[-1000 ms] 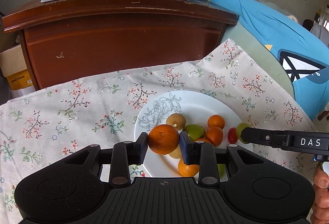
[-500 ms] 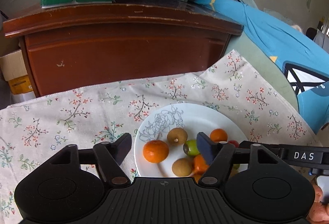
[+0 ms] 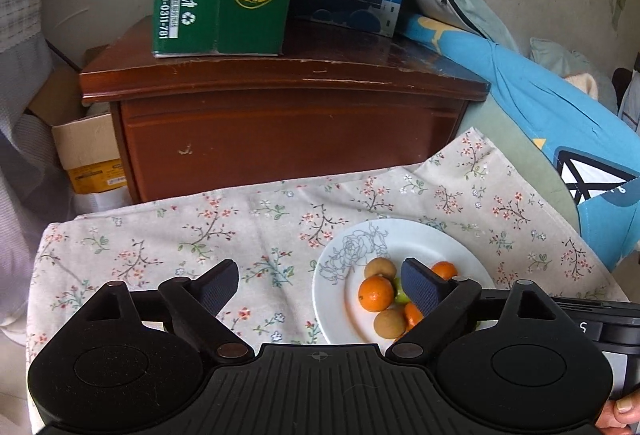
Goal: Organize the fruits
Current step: 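Withdraw both open grippers from the plate toward the last fruits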
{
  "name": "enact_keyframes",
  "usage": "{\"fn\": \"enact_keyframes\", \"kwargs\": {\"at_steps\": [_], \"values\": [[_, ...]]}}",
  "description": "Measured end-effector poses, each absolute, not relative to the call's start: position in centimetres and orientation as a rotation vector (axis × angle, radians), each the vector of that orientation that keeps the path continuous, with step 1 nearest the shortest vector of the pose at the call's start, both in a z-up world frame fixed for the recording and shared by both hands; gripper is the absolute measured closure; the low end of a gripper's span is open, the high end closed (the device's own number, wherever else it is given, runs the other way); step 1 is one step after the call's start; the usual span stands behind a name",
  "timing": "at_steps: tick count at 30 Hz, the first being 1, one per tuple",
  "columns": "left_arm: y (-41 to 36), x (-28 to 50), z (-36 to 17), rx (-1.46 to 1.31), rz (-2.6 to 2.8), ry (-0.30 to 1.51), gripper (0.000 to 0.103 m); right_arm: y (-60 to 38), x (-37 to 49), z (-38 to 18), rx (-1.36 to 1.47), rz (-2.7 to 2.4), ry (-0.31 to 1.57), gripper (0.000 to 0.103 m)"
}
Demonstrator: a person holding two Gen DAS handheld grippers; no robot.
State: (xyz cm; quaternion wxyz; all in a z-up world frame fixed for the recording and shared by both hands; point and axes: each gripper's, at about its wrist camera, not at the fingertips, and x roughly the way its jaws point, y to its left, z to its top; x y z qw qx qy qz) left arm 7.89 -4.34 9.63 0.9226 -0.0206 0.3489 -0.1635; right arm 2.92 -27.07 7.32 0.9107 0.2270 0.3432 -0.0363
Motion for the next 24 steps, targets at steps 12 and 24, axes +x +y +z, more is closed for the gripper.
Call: {"fn": "enact_keyframes", "kwargs": {"at_steps": [12,24], "values": [[-0.8,4.3,9.5,-0.065,-0.267,0.767,0.013,-24.3,2.1,7.7,0.417,0.017,0.738,0.071],[0.9,3.5,8.9,-0.073,-0.214,0.812,0.012,-18.6,2.0,6.5,0.31,0.2,0.817,0.071]]}}
